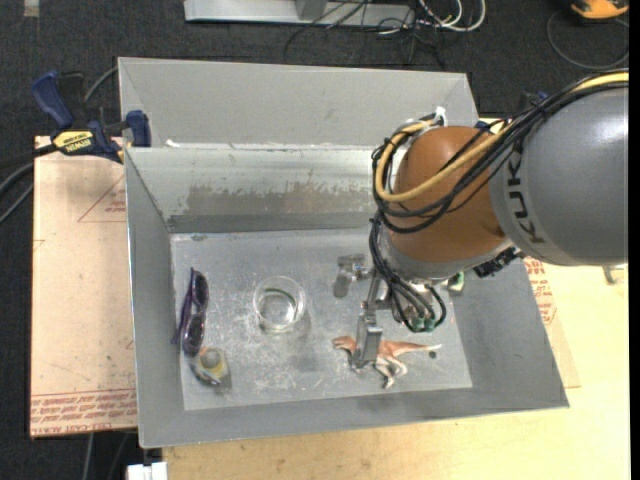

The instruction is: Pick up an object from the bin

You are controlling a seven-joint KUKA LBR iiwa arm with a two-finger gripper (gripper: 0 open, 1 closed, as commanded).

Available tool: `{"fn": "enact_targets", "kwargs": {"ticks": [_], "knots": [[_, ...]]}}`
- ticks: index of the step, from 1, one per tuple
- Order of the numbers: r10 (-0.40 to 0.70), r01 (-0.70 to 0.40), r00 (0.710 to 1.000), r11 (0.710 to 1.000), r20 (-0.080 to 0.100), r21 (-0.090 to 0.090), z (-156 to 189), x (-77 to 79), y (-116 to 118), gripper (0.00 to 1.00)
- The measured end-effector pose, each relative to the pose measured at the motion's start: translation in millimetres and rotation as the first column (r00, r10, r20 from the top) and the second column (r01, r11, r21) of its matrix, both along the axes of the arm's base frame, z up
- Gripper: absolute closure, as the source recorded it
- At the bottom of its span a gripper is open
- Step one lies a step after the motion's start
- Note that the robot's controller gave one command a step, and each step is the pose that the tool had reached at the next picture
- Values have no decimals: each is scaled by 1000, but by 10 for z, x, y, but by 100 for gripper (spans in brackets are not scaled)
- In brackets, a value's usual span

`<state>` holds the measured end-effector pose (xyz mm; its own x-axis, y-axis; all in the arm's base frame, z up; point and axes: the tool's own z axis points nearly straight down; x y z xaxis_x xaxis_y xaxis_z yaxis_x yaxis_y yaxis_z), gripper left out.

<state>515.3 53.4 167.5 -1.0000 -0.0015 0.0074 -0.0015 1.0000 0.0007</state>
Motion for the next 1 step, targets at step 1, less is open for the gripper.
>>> {"fn": "enact_targets", "kwargs": {"ticks": [1], "knots": [[-2,2,1000,1000,8,0,42,18,-4,0]]}}
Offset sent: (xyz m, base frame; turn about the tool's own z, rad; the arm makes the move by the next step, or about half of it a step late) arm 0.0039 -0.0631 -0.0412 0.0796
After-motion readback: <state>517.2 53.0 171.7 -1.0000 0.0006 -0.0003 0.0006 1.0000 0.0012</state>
